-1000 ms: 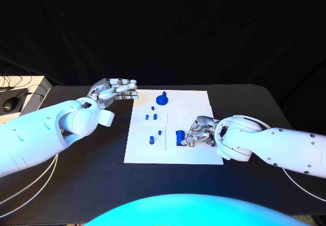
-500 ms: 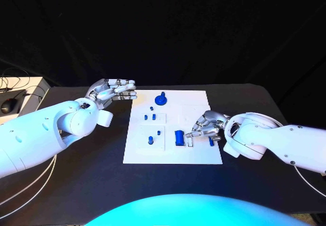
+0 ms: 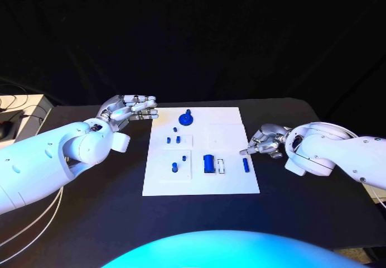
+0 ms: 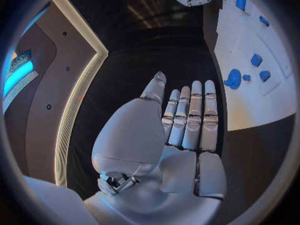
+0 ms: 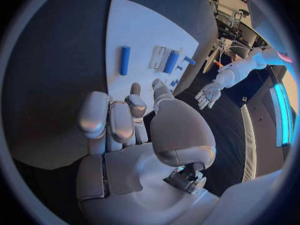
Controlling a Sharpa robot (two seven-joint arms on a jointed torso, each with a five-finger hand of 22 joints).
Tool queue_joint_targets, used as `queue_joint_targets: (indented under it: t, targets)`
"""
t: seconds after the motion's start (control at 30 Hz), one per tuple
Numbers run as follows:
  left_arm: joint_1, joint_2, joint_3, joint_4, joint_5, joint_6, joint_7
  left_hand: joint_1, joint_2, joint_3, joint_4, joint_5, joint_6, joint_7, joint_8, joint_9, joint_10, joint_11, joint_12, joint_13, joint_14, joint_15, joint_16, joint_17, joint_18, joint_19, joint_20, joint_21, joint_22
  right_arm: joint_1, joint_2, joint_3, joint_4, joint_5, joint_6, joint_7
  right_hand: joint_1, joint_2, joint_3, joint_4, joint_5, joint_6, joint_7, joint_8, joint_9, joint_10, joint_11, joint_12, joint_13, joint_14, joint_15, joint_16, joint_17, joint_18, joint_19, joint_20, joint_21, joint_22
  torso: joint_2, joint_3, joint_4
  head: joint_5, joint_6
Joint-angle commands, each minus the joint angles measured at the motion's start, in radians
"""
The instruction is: Assemble the parts on the task board
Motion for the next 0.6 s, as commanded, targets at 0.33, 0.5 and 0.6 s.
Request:
queue_joint_targets:
  t: [0.33, 0.5, 0.6]
  targets:
    - [-0.001, 0.004, 0.001, -0.001, 0.003, 0.019, 0.009, -0.006, -0.002, 0.001, 0.007, 0.002, 0.005, 0.004, -0.004, -0.001, -0.001, -0.001, -0.003, 0.0, -0.002, 0.005, 0.002, 0.001, -0.01, 0.001, 0.004, 0.003, -0.001, -0.034, 0.014, -0.004, -0.023, -0.153, 0.104, -0.117, -0.02, 0.013, -0.004, 0.011, 0.012, 0.02, -0.009, -0.006, 0.015, 0.01, -0.003, -0.001, 0.006, 0.0, 0.001, 0.003, 0.002, -0.009, 0.054, 0.007, 0.005, 0.138, 0.001, -0.0012, 0.0032, -0.003, -0.001]
    - [-0.001, 0.005, 0.001, -0.001, 0.003, 0.02, 0.009, -0.006, -0.002, 0.001, 0.007, 0.002, 0.005, 0.004, -0.004, -0.001, -0.001, -0.001, -0.003, 0.0, -0.002, 0.005, 0.002, 0.001, -0.01, 0.001, 0.004, 0.003, -0.001, -0.046, 0.028, -0.005, -0.021, -0.17, 0.092, -0.123, -0.039, 0.02, -0.009, 0.015, 0.013, 0.014, -0.015, 0.015, 0.07, 0.015, -0.007, 0.0, 0.009, 0.0, -0.002, 0.005, 0.005, -0.012, 0.056, 0.003, 0.011, 0.139, 0.001, -0.0017, 0.0043, -0.004, -0.001]
    - [-0.001, 0.005, 0.001, -0.001, 0.003, 0.021, 0.009, -0.008, -0.001, 0.0, 0.01, 0.002, 0.004, 0.004, -0.004, -0.001, -0.001, -0.001, -0.003, 0.0, -0.002, 0.005, 0.002, 0.001, -0.01, 0.001, 0.004, 0.003, -0.001, -0.051, 0.034, -0.005, -0.022, -0.174, 0.089, -0.125, -0.045, 0.02, -0.01, 0.021, 0.013, 0.014, -0.016, 0.014, 0.076, 0.016, -0.008, 0.001, 0.011, 0.001, -0.003, 0.007, 0.007, -0.012, 0.056, 0.003, 0.013, 0.139, 0.001, -0.0019, 0.0037, -0.002, -0.001]
